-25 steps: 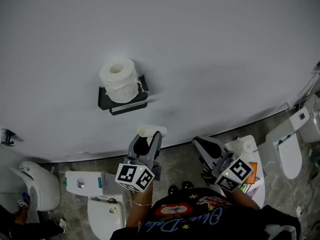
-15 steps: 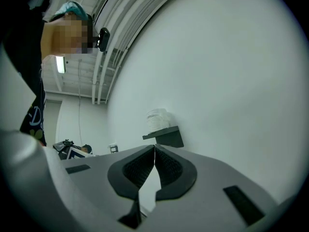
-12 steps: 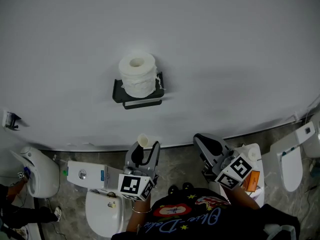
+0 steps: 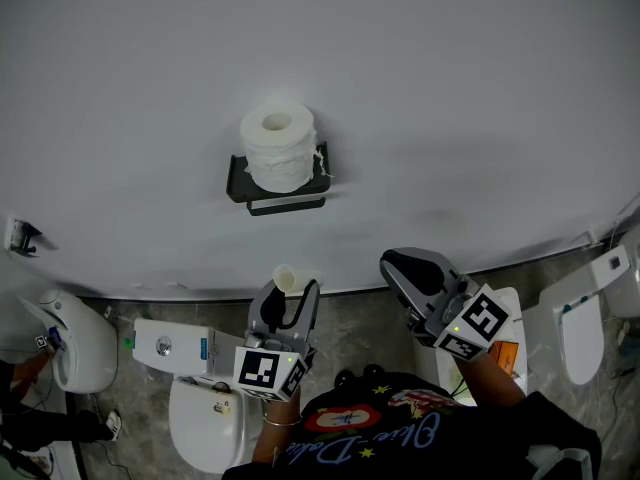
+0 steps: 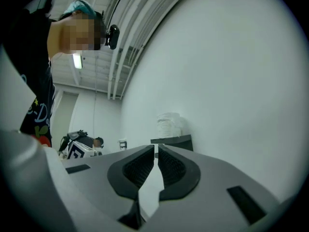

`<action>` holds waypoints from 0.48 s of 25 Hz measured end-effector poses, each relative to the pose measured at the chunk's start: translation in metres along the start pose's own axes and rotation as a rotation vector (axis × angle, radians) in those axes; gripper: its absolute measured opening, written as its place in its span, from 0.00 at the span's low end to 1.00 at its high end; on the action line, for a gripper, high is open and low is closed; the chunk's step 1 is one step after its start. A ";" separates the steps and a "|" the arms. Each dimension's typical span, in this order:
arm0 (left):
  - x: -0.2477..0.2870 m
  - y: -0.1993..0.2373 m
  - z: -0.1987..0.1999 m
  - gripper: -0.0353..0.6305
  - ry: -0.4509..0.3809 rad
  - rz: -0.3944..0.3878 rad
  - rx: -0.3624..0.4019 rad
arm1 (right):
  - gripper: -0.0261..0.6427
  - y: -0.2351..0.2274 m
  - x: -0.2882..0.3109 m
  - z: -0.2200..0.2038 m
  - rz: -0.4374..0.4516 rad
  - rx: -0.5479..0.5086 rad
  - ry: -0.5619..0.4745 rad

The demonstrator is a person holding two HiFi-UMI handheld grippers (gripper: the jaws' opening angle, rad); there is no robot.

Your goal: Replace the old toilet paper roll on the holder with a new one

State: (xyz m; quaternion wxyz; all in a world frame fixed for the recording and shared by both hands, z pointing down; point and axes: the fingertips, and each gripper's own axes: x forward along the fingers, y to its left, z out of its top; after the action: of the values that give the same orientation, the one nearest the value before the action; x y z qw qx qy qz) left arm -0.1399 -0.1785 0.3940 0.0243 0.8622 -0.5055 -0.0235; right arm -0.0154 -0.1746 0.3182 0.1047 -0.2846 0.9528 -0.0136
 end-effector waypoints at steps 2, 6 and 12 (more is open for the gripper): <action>-0.002 0.000 0.003 0.32 -0.007 0.000 -0.001 | 0.06 0.006 0.015 0.017 0.087 -0.083 0.019; -0.007 0.001 0.007 0.32 -0.013 0.009 -0.001 | 0.26 0.010 0.056 0.048 0.248 -0.371 0.162; -0.022 0.004 0.010 0.32 -0.031 0.030 -0.016 | 0.31 0.016 0.130 0.085 0.400 -0.653 0.250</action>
State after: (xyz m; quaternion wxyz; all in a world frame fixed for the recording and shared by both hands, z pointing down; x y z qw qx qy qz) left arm -0.1545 -0.1612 0.3849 0.0238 0.8537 -0.5186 -0.0407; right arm -0.1128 -0.2289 0.2092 -0.1074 -0.1077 0.9491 0.2759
